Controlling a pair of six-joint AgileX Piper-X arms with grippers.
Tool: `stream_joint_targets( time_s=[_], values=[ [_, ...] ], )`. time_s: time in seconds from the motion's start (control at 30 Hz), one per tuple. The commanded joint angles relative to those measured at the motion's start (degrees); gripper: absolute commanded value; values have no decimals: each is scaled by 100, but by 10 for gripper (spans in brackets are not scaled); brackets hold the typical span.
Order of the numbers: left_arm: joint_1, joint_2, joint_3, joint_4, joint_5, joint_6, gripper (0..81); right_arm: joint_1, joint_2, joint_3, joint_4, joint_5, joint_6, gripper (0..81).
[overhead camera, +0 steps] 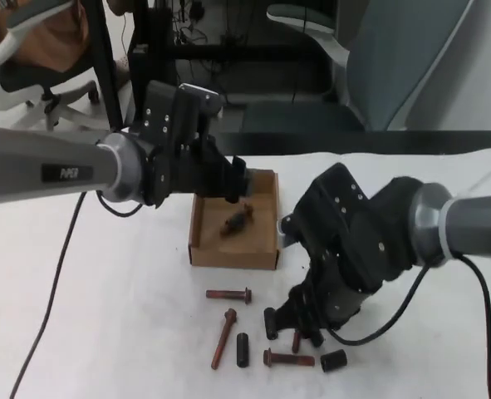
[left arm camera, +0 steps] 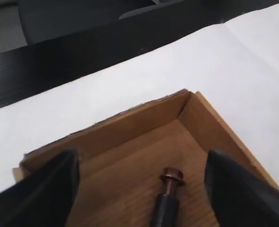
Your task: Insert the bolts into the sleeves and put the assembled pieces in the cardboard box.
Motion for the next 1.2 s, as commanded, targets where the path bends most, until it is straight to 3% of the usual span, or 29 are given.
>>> stream_joint_targets(
  time_s=[0.0, 0.13, 0.23, 0.4, 0.53, 0.6, 0.63, 0.73, 0.8, 1.17],
  values=[
    [38, -96, -62, 35, -2, -4, 700, -18, 13, 19, 403, 111, -173, 486],
    [38, -96, -62, 78, -2, -4, 700, -18, 13, 19, 570, -382, -373, 486],
    [38, -96, -62, 121, 14, -4, 700, -18, -3, 19, 710, -227, -377, 463],
    [28, -96, -62, 148, 43, -42, 700, -48, 11, 19, 162, -182, -586, 213],
    [17, -113, -62, 669, 99, -109, 700, -48, 11, 19, -328, -404, -672, 174],
    [18, -164, -62, 1238, 350, -312, 700, -61, 11, 19, -250, -315, -672, 87],
    [18, -211, -62, 1603, 569, -310, 700, -58, 0, 19, -135, -177, -683, 6],
    [-59, -422, -62, 2492, 1383, -394, 700, -116, -112, 19, 181, 275, -739, 0],
    [-220, -573, -62, 2860, 1583, -605, 700, -193, -264, 19, 325, 308, -706, 0],
    [-1617, -800, -62, 2968, 523, -1028, 700, -550, -1953, 285, 591, 688, -617, 0]
  ],
)
